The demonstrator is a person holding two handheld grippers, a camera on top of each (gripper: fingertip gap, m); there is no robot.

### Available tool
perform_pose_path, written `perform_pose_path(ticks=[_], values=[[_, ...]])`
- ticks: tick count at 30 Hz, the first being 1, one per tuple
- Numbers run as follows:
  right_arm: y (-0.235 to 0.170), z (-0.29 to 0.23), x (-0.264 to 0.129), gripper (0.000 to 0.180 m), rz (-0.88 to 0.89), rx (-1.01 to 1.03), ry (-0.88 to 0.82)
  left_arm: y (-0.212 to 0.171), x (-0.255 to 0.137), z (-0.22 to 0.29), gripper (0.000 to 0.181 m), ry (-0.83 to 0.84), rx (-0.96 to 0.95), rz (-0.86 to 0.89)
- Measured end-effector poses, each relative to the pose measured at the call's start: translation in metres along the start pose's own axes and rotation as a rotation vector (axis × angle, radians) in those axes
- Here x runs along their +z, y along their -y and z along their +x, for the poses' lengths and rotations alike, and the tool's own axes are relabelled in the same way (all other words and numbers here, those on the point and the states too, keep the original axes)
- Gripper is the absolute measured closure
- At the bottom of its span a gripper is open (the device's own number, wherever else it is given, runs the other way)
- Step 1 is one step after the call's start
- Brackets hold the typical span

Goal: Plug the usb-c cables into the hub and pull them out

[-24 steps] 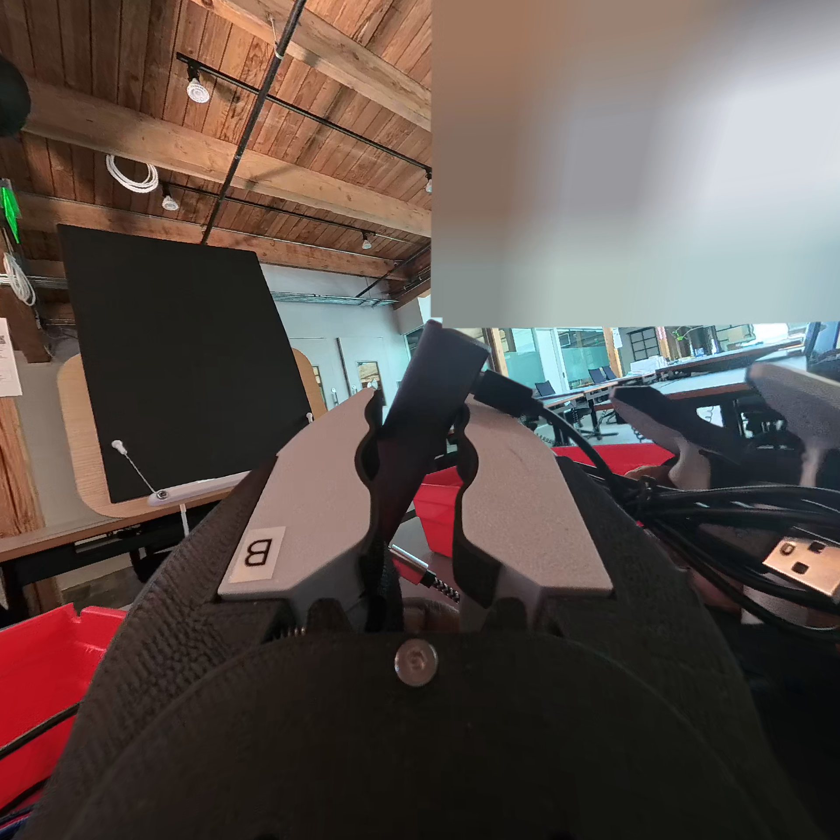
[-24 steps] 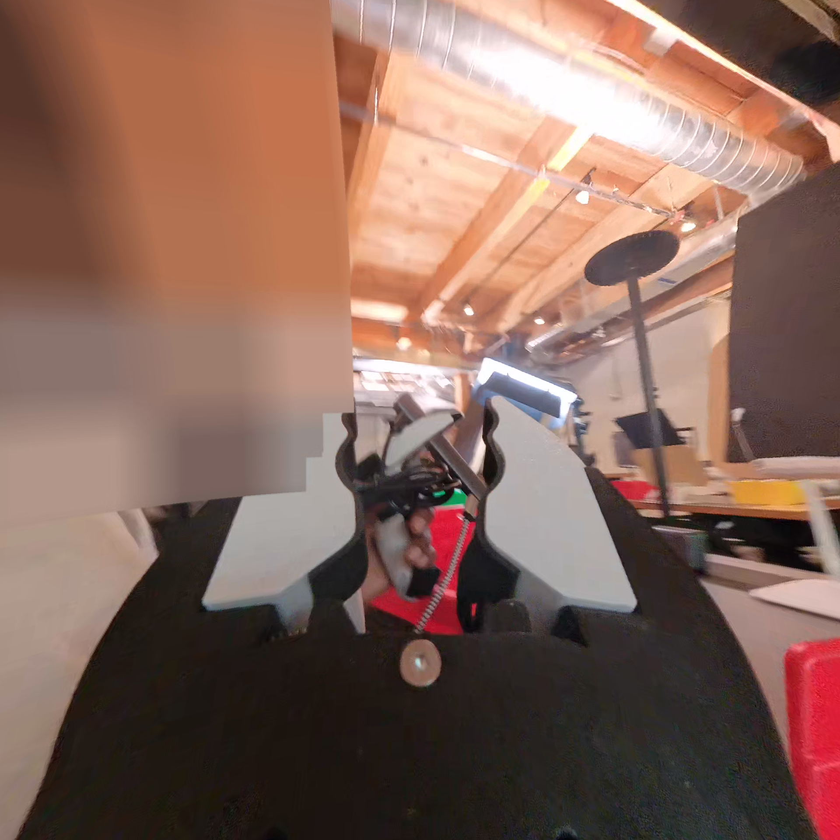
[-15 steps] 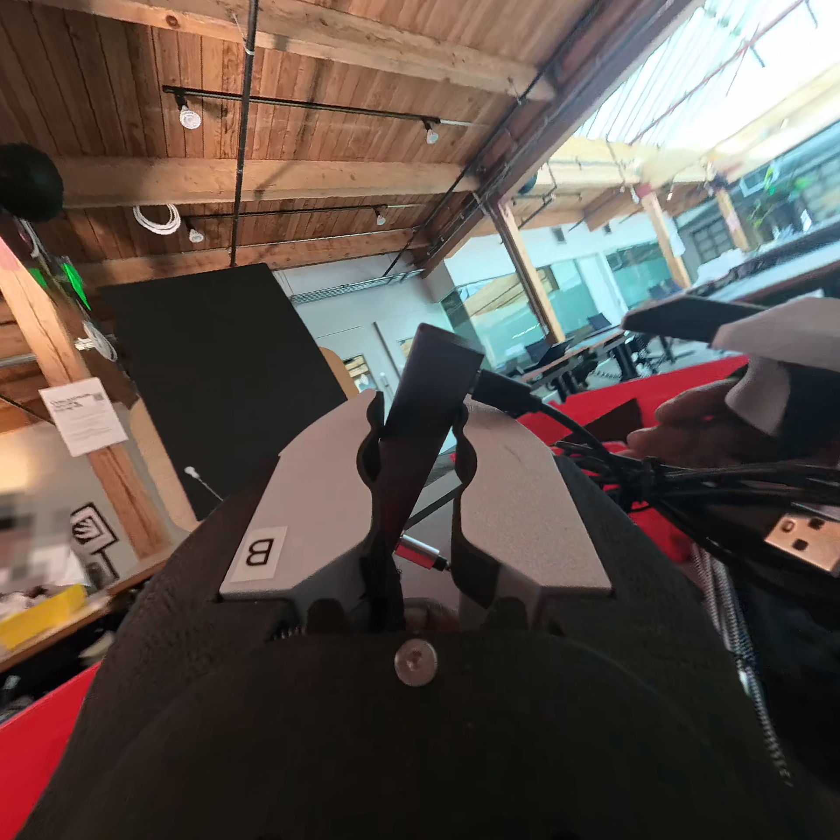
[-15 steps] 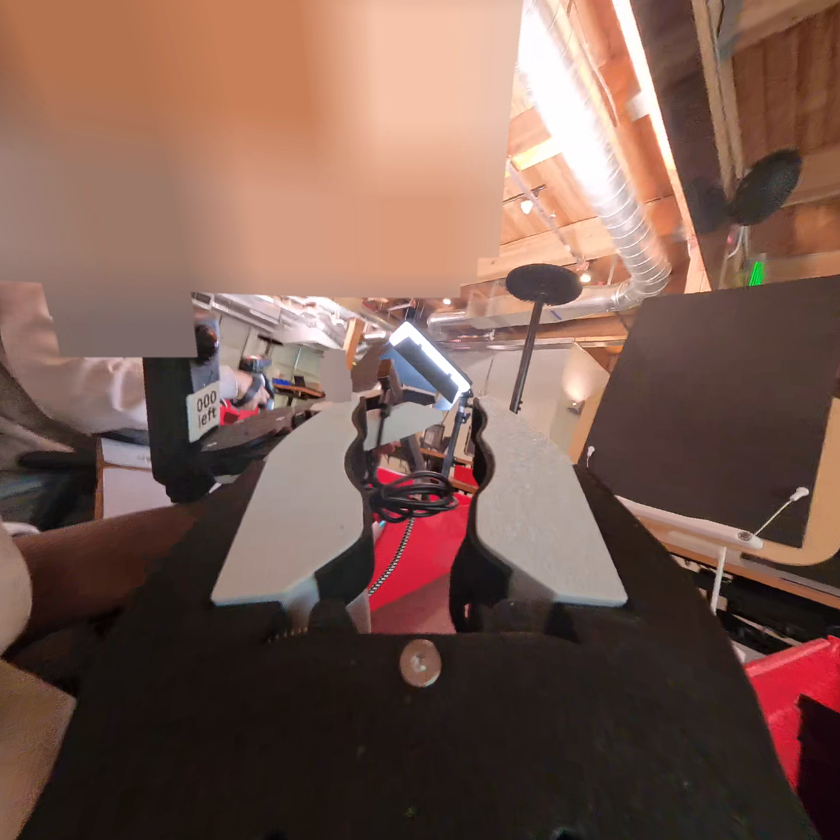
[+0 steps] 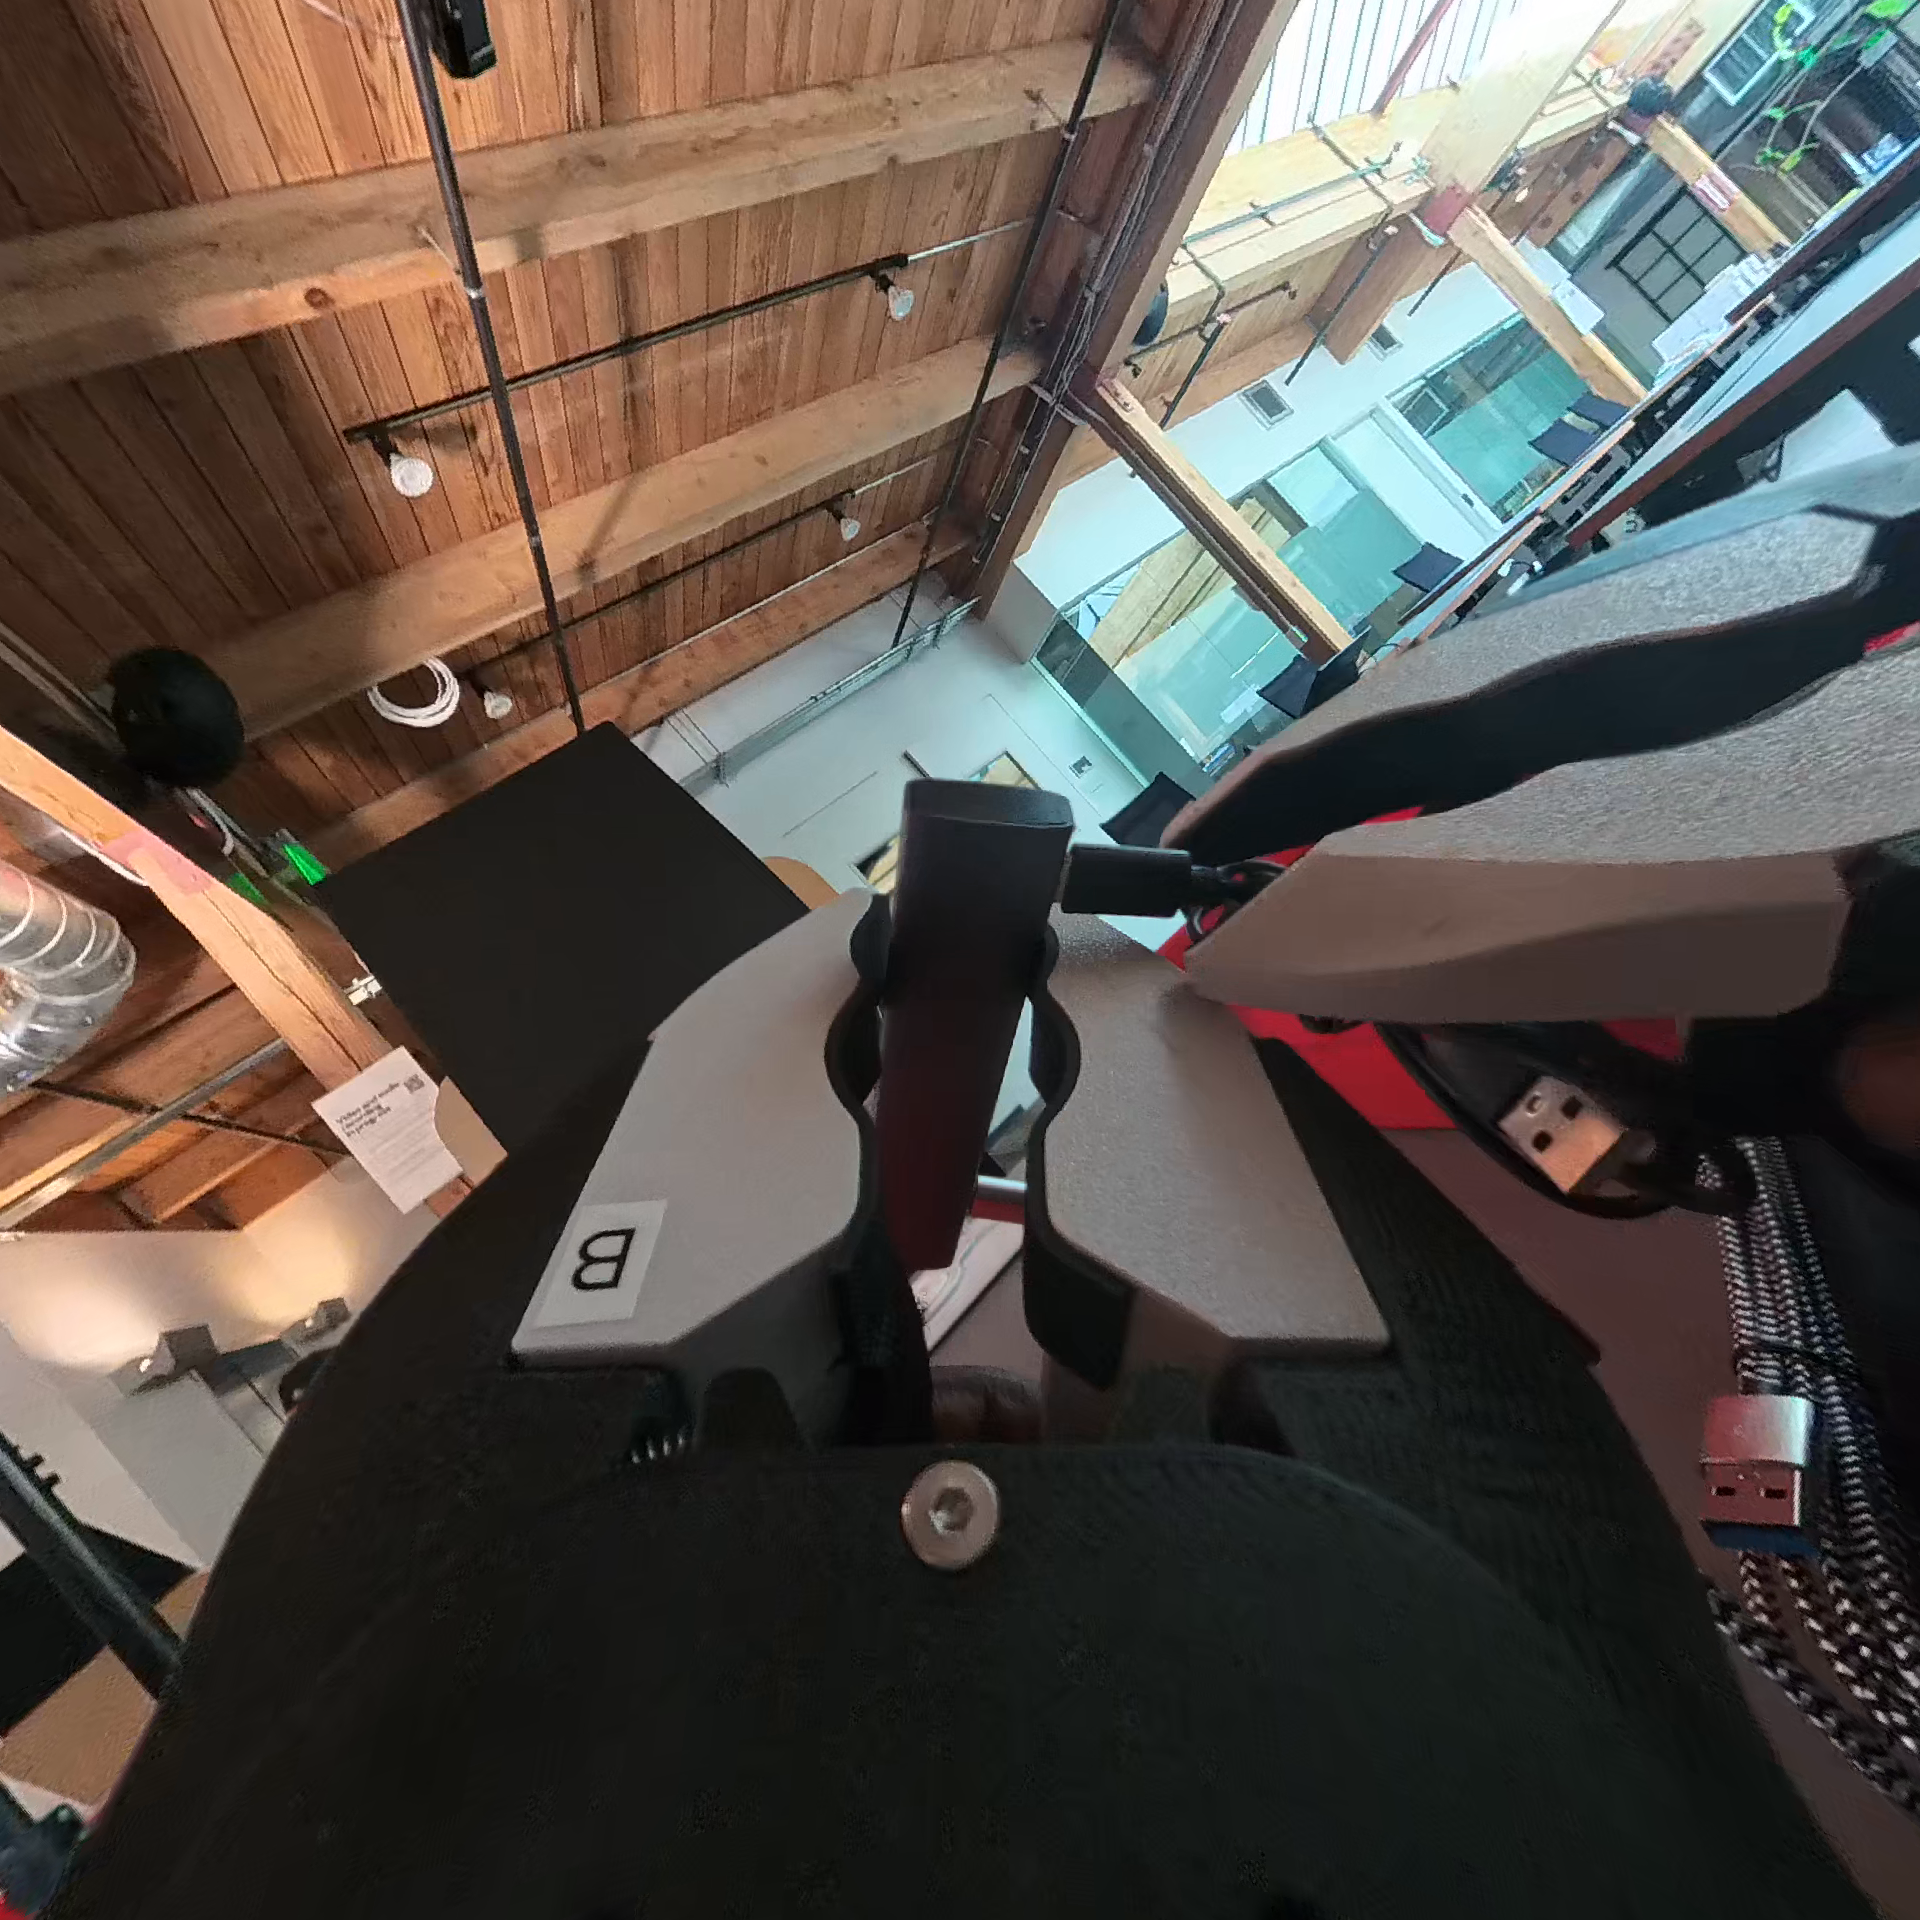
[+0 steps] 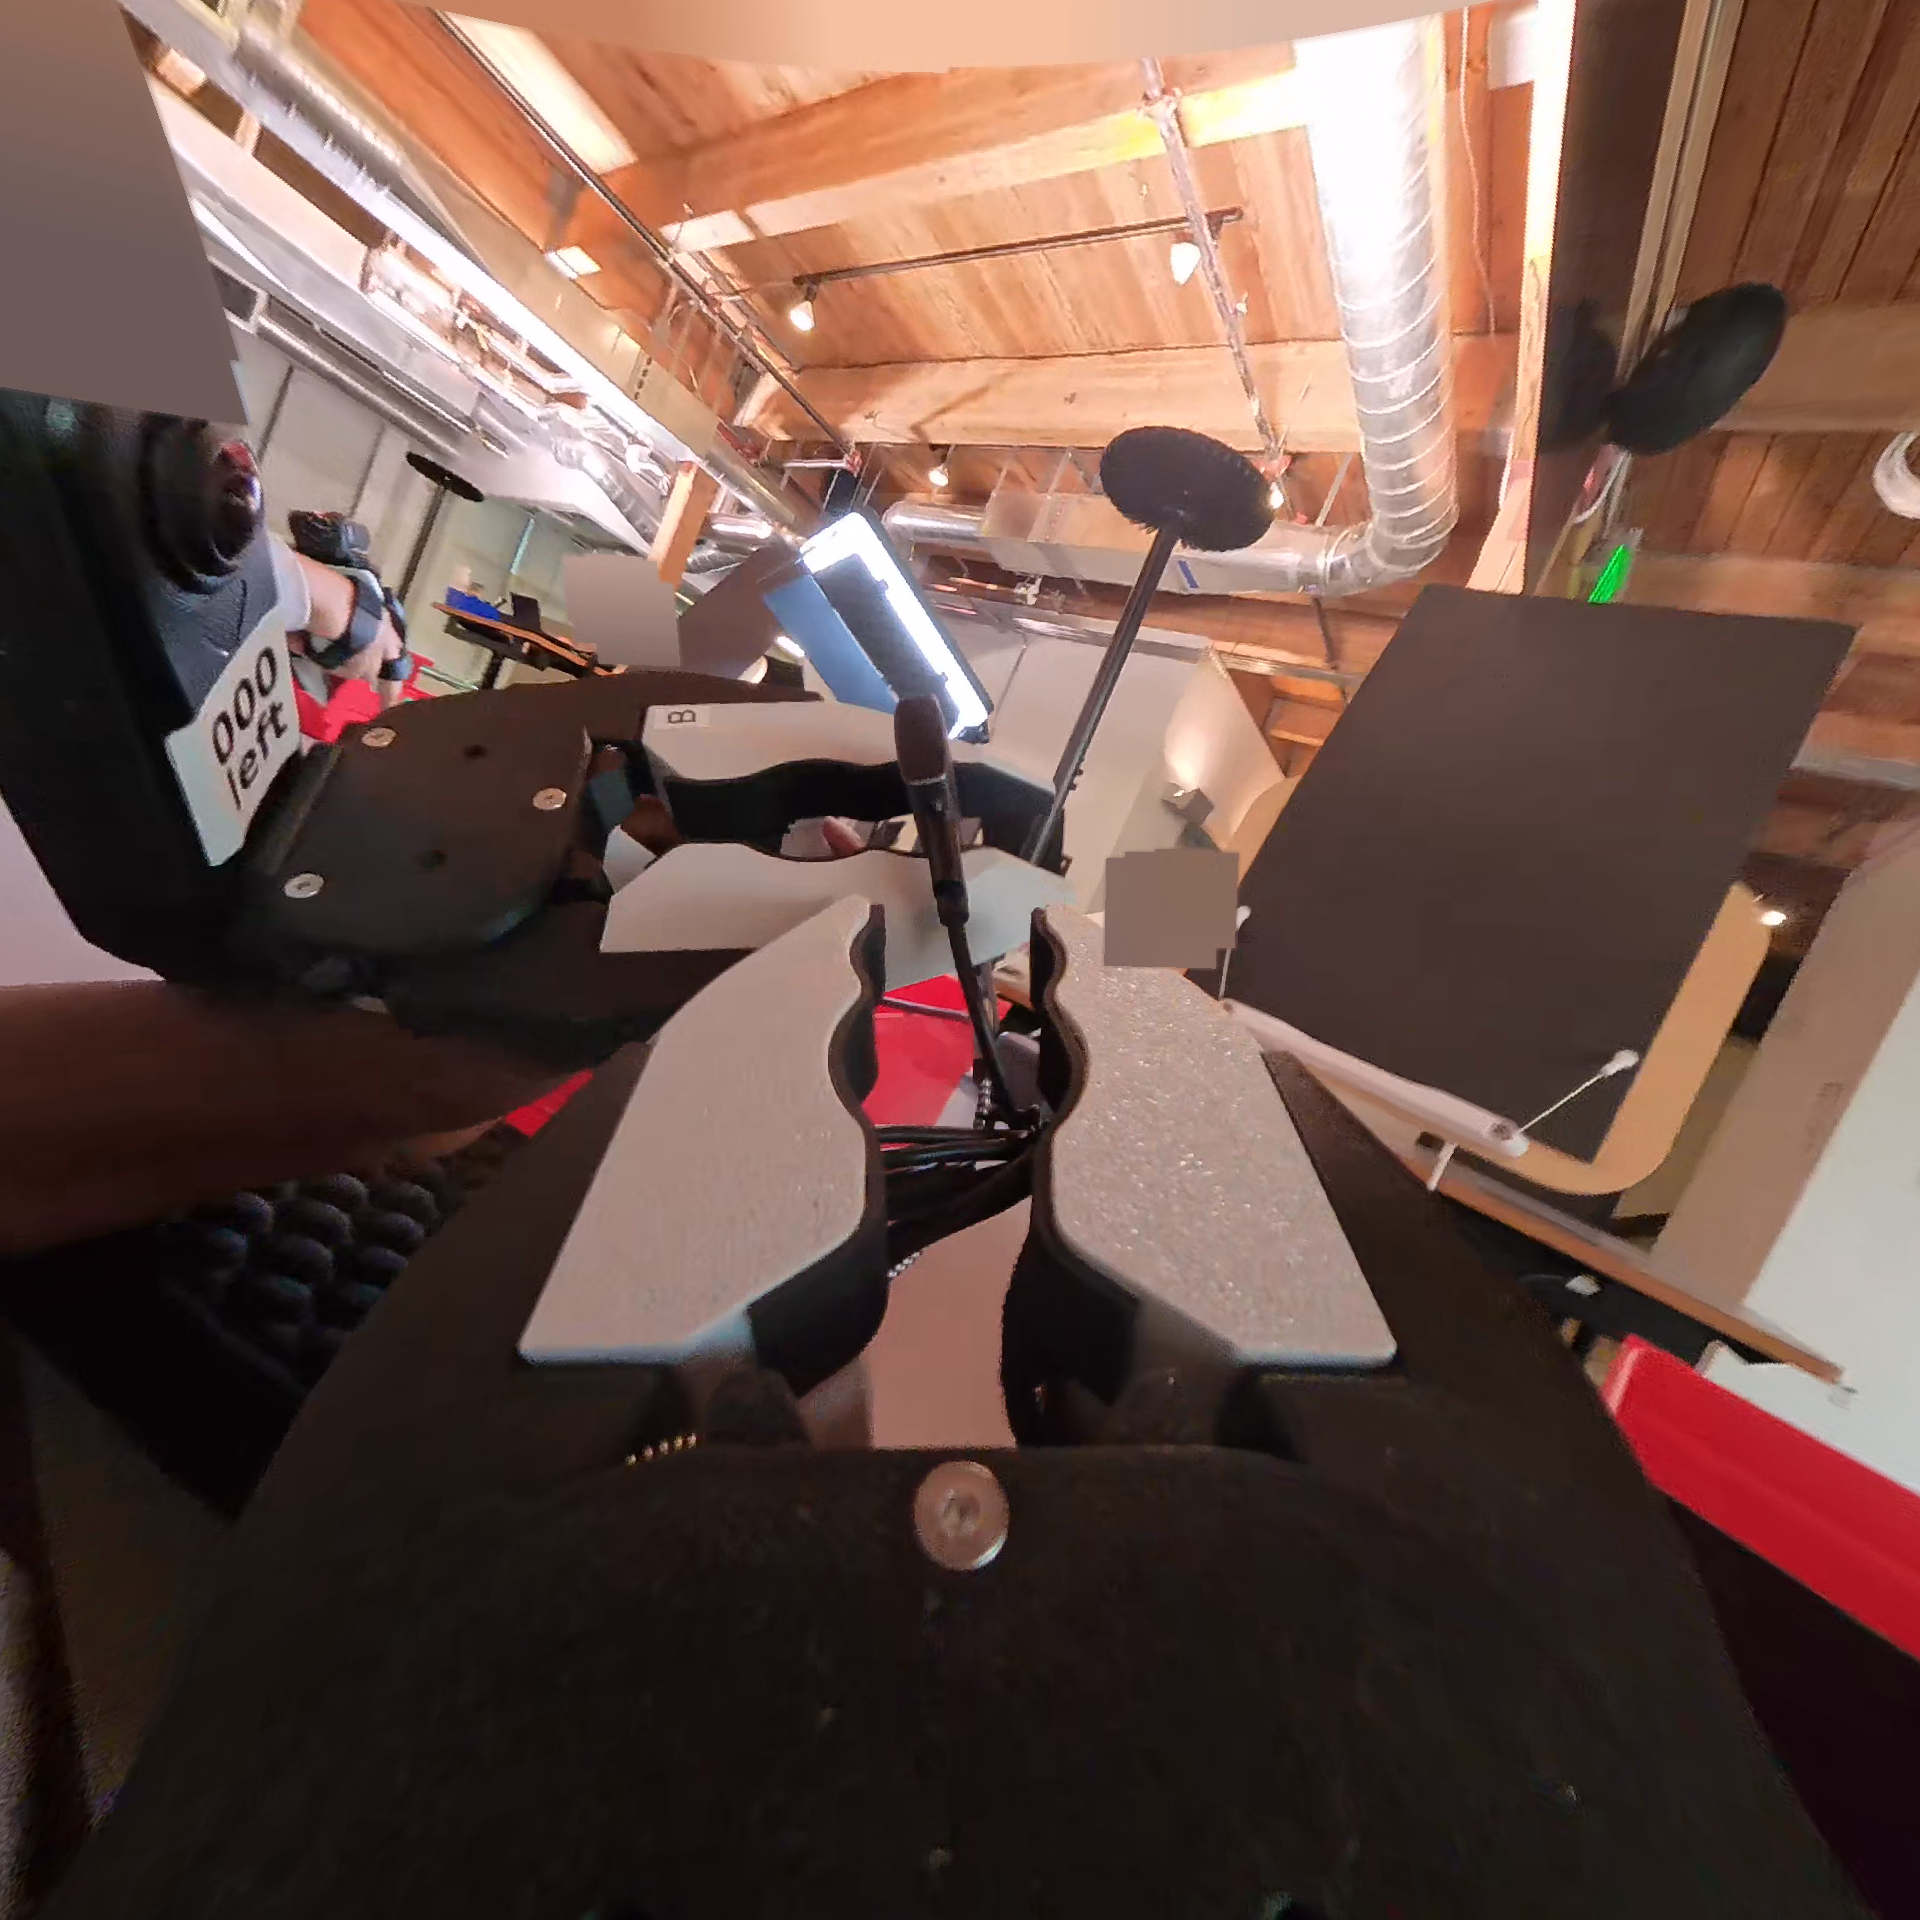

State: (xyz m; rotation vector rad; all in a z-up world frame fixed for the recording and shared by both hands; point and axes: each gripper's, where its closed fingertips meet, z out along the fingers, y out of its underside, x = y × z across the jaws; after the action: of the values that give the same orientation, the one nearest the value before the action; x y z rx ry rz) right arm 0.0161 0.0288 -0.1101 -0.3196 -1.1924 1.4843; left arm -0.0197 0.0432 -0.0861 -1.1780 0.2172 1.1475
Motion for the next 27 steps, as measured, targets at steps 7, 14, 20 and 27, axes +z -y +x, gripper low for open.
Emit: perform_pose_path(ticks=[7, 14, 20, 27], values=[[0.005, 0.002, -0.002, 0.159, 0.009, -0.200, -0.057, 0.006, -0.001, 0.007, 0.159, -0.023, 0.075, 0.031], [0.003, -0.003, -0.003, 0.173, -0.047, -0.412, -0.046, 0.006, 0.000, 0.021, 0.157, -0.086, 0.159, 0.030], [0.013, 0.010, -0.009, 0.175, -0.072, -0.748, -0.095, 0.013, -0.004, 0.013, 0.129, -0.140, -0.128, 0.092], [0.007, 0.021, -0.017, 0.174, -0.124, -1.120, -0.094, 0.003, -0.014, -0.036, 0.133, -0.180, -1.041, 0.114]])
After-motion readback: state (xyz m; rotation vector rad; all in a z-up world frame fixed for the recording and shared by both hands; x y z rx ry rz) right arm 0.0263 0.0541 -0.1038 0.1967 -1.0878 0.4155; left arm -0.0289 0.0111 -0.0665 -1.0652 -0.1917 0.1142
